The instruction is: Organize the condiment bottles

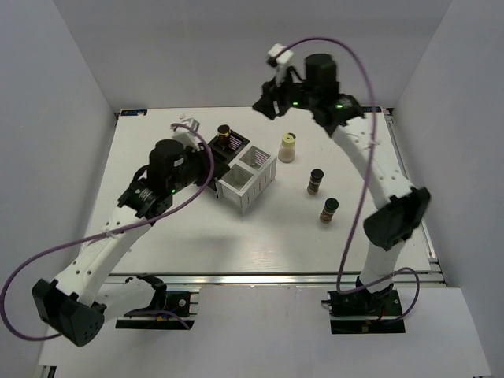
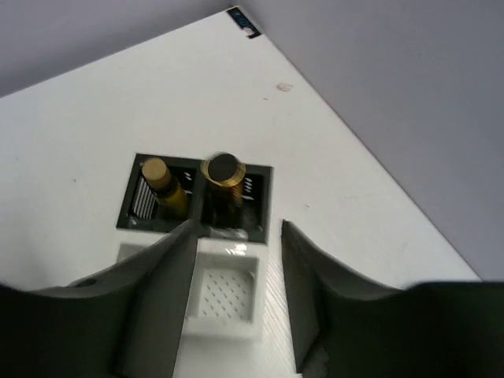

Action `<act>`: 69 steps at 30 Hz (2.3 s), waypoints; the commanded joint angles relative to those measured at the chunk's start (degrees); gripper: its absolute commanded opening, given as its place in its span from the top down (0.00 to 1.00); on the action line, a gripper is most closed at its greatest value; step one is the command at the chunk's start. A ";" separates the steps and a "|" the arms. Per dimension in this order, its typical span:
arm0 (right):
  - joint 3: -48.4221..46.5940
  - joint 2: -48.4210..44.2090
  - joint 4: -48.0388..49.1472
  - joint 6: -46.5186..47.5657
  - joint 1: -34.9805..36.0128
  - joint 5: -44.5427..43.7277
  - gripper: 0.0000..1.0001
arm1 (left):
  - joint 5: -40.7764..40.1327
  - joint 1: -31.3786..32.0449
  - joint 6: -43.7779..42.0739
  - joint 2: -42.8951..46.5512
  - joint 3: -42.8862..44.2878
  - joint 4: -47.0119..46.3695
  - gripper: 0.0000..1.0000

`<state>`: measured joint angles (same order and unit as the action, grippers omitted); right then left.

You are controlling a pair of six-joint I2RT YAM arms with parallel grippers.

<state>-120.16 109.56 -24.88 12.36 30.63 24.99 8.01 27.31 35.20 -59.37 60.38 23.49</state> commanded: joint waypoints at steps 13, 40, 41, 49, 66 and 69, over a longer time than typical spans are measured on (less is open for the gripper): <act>36.63 -22.28 -11.06 2.49 -31.93 12.45 0.36 | -7.22 22.43 -10.76 -38.51 30.91 4.46 0.22; 47.21 -27.91 -9.13 1.53 -38.63 12.54 0.31 | -11.35 25.16 -18.94 -74.57 61.17 2.80 0.16; 47.30 -27.91 -9.04 1.53 -38.63 12.54 0.31 | -11.35 25.07 -19.11 -74.74 61.26 2.01 0.16; 47.56 -27.73 -8.69 1.26 -38.72 12.54 0.31 | -11.09 25.07 -19.38 -77.03 62.58 0.86 0.22; 47.91 -27.56 -8.78 1.61 -39.07 12.27 0.31 | -12.67 25.07 -19.03 -74.84 62.84 -1.34 0.72; 47.91 -27.56 -8.87 2.05 -39.07 12.19 0.31 | -14.33 25.07 -19.99 -72.13 62.93 -1.16 0.77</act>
<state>-72.29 81.93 -35.44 13.96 -8.10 36.23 -4.27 52.27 16.27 -138.50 121.49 23.92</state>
